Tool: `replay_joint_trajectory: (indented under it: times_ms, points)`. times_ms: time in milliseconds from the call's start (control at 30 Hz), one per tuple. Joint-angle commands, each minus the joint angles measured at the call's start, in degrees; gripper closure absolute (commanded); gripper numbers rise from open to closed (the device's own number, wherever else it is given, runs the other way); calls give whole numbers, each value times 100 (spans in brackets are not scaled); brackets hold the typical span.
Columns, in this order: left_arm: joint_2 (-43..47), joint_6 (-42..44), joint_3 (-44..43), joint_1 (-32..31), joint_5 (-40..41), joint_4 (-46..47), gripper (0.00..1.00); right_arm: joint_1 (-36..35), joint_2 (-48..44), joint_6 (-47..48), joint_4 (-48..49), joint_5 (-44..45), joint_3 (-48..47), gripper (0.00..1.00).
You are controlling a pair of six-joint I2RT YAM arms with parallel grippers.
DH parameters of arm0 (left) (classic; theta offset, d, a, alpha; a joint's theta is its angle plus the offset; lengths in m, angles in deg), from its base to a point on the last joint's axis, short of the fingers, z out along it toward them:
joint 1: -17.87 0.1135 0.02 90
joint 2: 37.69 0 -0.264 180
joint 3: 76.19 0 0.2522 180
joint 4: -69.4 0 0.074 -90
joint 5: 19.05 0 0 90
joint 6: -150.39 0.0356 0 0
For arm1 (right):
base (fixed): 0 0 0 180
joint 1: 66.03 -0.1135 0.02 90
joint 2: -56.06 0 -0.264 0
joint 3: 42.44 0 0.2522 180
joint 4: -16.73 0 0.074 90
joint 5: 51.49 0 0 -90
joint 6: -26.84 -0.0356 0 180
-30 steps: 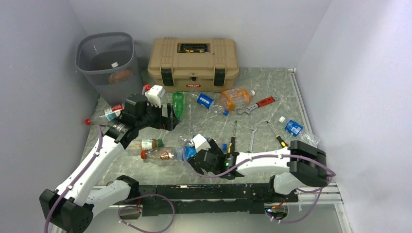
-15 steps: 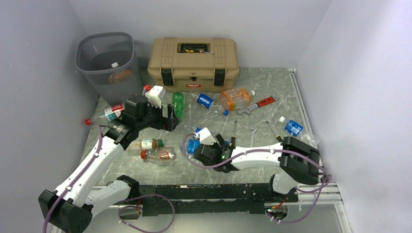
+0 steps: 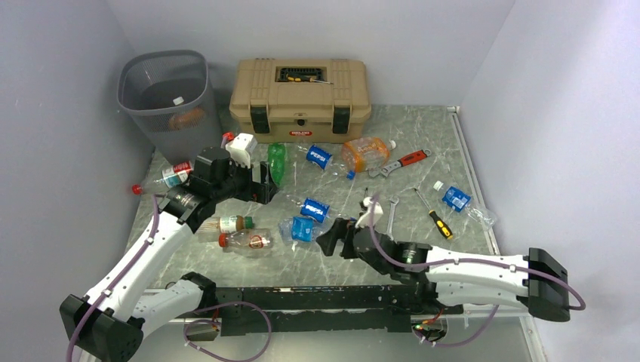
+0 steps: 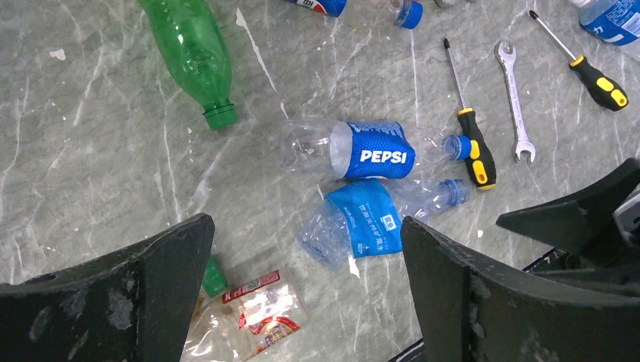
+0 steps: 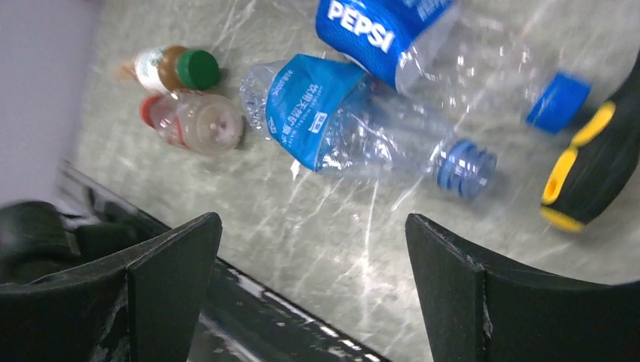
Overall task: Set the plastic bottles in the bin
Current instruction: Move the plastic bottle to the center of the board, then pick up the plastic bottle at the center of the board.
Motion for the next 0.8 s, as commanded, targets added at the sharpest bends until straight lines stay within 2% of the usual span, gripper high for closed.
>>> replay_joint_trajectory:
  times_ms: [0, 133, 233, 333, 467, 633, 767]
  points:
    - [8, 2, 18, -29, 63, 72, 0, -5, -553, -2780, 1181, 117, 868, 5]
    - [-27, -15, 39, -30, 93, 78, 1, -120, -549, -4231, 1828, 489, 1326, 6]
    - [-50, -46, 57, -31, 87, 101, 1, -276, 60, -4909, 1223, 818, 917, 3]
    - [-95, -52, 66, -39, 115, 96, 0, -278, 909, -5201, 1778, 725, 747, 4]
    - [-142, -48, 51, -64, 175, 72, 1, -282, 1819, -5679, 1772, 803, 394, 5]
    - [-143, -25, 49, -78, 203, 63, 0, -195, 2216, -6028, 1879, 1375, 414, 6]
    - [-142, -24, 49, -82, 184, 62, 0, 100, 2719, -5869, 2267, 1166, 313, 7]
